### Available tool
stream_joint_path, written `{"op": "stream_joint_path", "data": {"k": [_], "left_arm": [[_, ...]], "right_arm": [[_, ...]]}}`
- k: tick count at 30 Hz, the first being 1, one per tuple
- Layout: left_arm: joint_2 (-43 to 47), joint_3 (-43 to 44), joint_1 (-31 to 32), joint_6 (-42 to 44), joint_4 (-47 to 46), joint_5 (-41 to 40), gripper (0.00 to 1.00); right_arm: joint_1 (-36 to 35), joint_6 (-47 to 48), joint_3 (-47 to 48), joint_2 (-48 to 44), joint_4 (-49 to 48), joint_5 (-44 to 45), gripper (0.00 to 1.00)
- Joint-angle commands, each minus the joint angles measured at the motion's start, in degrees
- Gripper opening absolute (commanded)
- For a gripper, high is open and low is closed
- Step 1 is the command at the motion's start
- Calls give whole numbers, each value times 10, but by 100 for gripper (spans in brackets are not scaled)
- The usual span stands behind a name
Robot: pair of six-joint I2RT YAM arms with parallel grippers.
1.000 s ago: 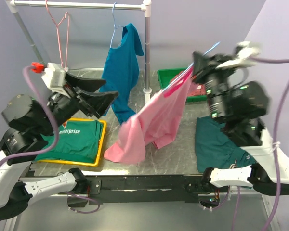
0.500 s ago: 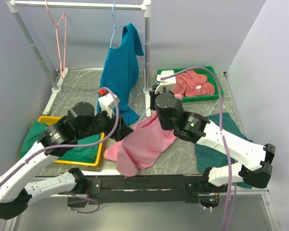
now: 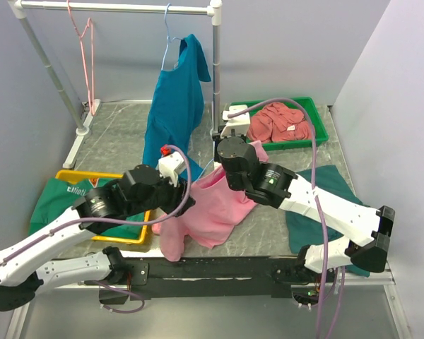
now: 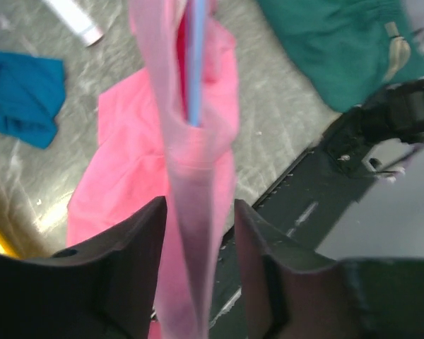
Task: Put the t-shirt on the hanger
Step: Place the hanger at the clothesline.
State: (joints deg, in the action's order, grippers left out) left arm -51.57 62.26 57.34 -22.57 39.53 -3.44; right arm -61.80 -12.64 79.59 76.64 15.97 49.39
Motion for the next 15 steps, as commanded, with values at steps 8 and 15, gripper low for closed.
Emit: {"op": "stream_joint_path", "data": {"k": [8,15], "left_arm": [[45,-72,15,-11,-76,-99,1],[82,-65,15,-1,-63,-80,1]], "right_arm": [[-4,-21,-13,-35,-37,-41,0],[-4,-13,-33,-62,-54,-137,40]]}}
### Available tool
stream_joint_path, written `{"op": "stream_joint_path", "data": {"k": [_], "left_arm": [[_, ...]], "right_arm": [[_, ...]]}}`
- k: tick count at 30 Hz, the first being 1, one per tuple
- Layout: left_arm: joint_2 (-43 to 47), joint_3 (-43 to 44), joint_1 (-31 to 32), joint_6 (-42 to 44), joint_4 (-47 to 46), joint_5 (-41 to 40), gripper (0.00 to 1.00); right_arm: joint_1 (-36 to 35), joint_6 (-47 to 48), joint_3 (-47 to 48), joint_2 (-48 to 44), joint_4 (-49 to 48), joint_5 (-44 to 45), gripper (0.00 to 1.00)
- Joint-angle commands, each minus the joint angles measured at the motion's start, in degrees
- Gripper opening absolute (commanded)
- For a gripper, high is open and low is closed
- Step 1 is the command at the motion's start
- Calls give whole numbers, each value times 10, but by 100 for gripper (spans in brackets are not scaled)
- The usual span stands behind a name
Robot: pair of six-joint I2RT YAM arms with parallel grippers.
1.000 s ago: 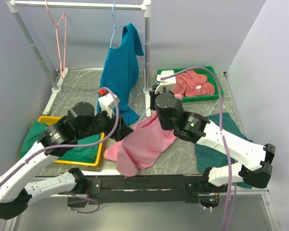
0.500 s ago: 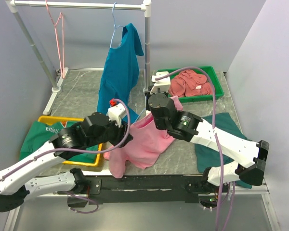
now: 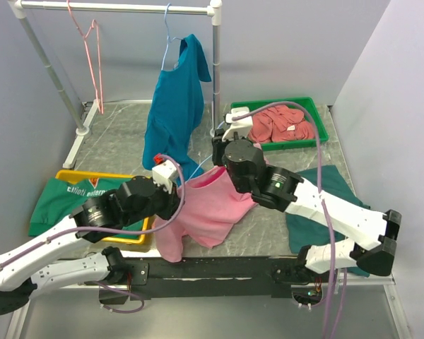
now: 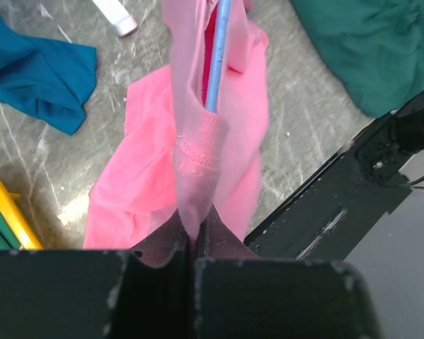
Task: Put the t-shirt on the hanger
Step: Place the hanger at the clothesline.
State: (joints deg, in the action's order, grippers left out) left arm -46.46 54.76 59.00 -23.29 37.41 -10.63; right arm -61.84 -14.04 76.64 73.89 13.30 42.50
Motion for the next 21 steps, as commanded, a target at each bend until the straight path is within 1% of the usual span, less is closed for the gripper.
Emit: {"op": "stream_joint_path", "data": {"k": [1,2,4,5,8,11,14,15,17,18,19,20,21], "left_arm": [[37,15,-1,8,-35,1,1],[38,17,-1,10,-28,5,1],[40,21,-1,10,2,11,1],[41,20,-1,7,11,12,1],[52,5,-1,-5,21,30,1],[63,8,-1,-20,35,55,1],[66,15,-1,-49,58,41,1],[66,14,-1,-57,62,41,1],[67,9,-1,-75,63,48,1],[70,2,-1,-97,61,51,1],[77,-12,-1,-111,61,51,1],[81,-21,-1,-139,59,49,1],[87,-32,-1,-154,56,47,1]], "right_arm": [[-3,2,-3,-38,-27,-77,46],[-4,7,-2,-42,-28,-85,59],[-4,11,2,-49,-33,-113,69],[-3,15,4,-52,-35,-121,75],[-3,26,23,-59,-43,-146,82],[4,34,54,-49,-59,-181,84],[13,38,113,-13,-60,-216,84],[15,38,147,0,-62,-224,84],[29,35,187,48,-57,-253,84],[33,33,231,67,-53,-263,84],[38,25,256,108,-36,-276,85],[49,19,281,129,-25,-286,85],[54,15,327,149,-16,-305,85]]}}
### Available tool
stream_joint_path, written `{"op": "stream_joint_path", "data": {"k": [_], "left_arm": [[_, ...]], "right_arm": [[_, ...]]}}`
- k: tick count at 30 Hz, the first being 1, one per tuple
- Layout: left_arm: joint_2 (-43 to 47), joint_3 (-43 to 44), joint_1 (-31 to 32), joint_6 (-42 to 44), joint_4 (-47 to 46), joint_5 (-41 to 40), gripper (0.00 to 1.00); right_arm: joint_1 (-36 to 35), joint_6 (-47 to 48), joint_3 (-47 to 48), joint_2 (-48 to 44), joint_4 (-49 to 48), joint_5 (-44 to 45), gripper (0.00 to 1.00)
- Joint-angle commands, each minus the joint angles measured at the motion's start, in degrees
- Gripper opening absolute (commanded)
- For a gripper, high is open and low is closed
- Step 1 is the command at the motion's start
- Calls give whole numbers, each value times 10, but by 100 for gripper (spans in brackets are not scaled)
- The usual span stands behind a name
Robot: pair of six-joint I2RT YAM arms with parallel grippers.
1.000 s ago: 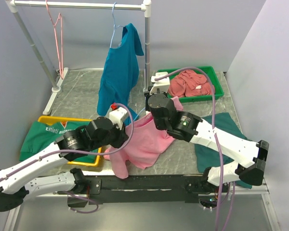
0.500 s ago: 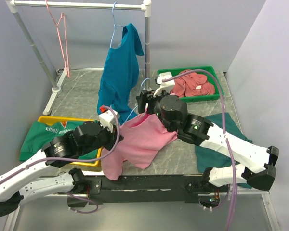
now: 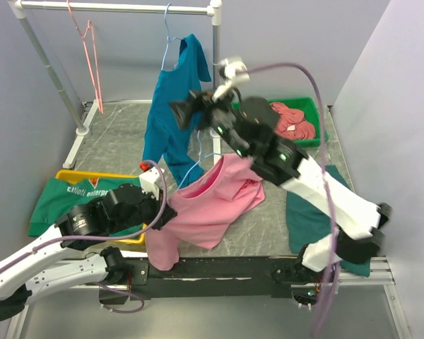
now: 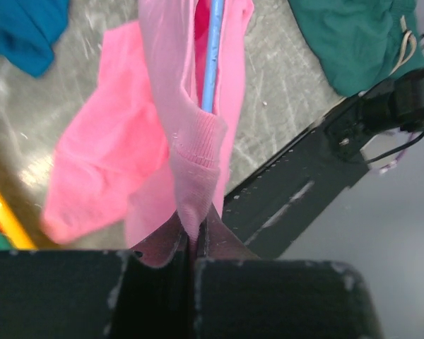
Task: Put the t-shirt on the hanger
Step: Place the hanger at the clothesline.
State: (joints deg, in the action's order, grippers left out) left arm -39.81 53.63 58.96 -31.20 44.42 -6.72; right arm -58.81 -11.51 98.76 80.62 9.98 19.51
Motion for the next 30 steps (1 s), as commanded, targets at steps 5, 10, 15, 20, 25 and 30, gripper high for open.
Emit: {"op": "stream_joint_path", "data": {"k": [5,10,15,20,25,30], "left_arm": [[87,-80,-1,-151,-11,-19,1],[118,-87,-1,-167,25,-33,1],[120,-85,-1,-168,51,-30,1],[118,-78,0,-161,66,-25,1],[118,-63,-1,-156,83,-30,1],[116,-38,-1,-148,99,-38,1]], "right_arm": [[36,-31,192,193,45,-112,89],[37,-36,282,290,79,-91,91],[35,-47,301,323,85,-32,93],[35,-44,273,319,93,84,89],[40,-31,182,264,59,162,84],[59,-33,139,234,61,179,80]]}}
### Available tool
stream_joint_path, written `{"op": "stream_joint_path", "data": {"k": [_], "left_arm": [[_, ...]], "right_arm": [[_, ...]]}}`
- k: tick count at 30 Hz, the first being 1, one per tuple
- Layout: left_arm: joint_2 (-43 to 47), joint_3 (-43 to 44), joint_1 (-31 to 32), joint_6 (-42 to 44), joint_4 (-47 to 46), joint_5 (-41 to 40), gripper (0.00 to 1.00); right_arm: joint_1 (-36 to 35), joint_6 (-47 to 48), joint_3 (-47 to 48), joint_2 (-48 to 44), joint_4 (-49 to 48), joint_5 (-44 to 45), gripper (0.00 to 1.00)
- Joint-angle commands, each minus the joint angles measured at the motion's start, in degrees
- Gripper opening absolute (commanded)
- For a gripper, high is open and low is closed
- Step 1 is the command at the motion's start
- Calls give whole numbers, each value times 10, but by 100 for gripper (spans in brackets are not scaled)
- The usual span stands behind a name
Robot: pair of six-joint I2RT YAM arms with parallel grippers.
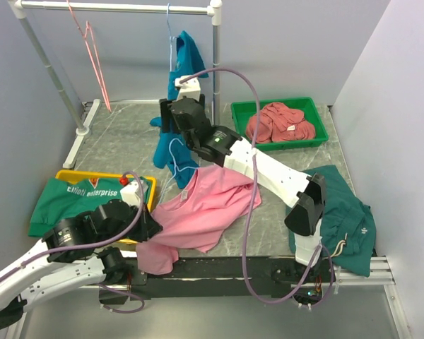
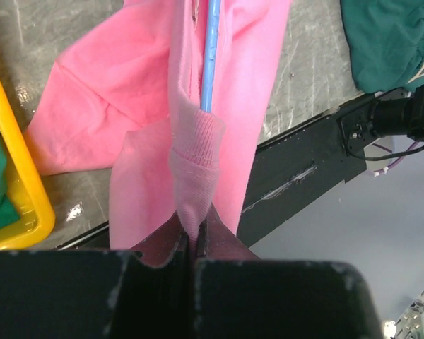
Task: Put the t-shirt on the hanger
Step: Place the hanger at the clothesline.
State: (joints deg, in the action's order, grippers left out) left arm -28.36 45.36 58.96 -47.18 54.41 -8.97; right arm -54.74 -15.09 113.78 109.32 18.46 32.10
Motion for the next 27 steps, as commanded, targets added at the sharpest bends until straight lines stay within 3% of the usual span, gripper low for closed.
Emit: {"op": "stream_joint_path", "data": {"k": [1,6,13,24,27], "left_arm": [[0,49,-1,14,5,-17,1],[-7,89,-1,31,34,-24,1],[-7,158,0,45,99,-52,1],[-31,273,-1,32,196,-137,1],[-49,314,-1,34,227,-154,1]], "right_arm": [[20,2,-16,-58,-25,53,79],[34,4,-64,-89,-51,49,78],[57,11,-79,-97,-53,46,64],[77,35,-97,-108,-68,57,58],[87,36,-104,-111,-69,53,50]]}}
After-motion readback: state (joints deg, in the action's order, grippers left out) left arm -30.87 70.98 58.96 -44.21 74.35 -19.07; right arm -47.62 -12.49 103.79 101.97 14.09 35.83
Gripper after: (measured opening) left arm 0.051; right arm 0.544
